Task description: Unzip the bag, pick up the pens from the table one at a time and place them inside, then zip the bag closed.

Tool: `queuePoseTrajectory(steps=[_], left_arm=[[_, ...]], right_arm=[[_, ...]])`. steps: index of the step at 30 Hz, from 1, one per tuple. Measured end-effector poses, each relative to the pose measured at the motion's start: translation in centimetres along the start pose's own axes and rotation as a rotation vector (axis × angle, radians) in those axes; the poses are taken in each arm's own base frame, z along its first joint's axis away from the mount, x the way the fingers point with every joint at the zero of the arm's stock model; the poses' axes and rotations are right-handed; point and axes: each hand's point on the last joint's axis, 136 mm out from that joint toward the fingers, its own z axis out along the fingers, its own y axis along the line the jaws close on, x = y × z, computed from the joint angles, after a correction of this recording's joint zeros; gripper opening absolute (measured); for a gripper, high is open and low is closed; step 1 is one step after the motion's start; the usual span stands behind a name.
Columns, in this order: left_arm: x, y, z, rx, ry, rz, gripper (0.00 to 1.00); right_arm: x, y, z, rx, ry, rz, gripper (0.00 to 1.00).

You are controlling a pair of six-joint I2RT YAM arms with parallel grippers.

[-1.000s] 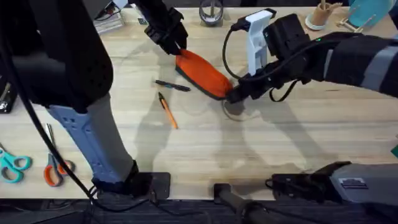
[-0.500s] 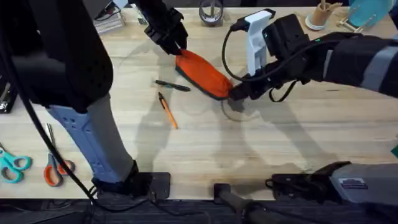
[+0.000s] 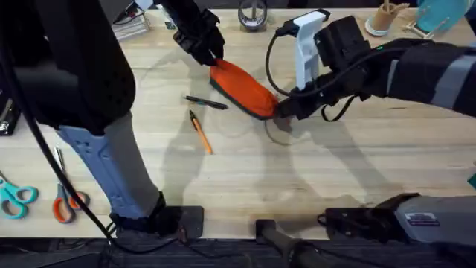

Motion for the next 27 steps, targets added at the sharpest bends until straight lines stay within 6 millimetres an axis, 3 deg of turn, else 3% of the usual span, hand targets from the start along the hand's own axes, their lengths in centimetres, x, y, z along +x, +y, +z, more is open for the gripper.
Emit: queuePoseTrajectory(steps=[9, 27], left_arm=[[0.0, 0.0, 0.0, 0.000, 0.000, 0.000, 0.041], [0.0, -0.1, 0.0, 0.002, -0.002, 0.001, 0.041]], right_arm=[[0.0, 0.0, -0.1, 0.000, -0.002, -0.001, 0.032], [-2.1, 1.0, -3.4, 0.022, -0.116, -0.046, 0.033]])
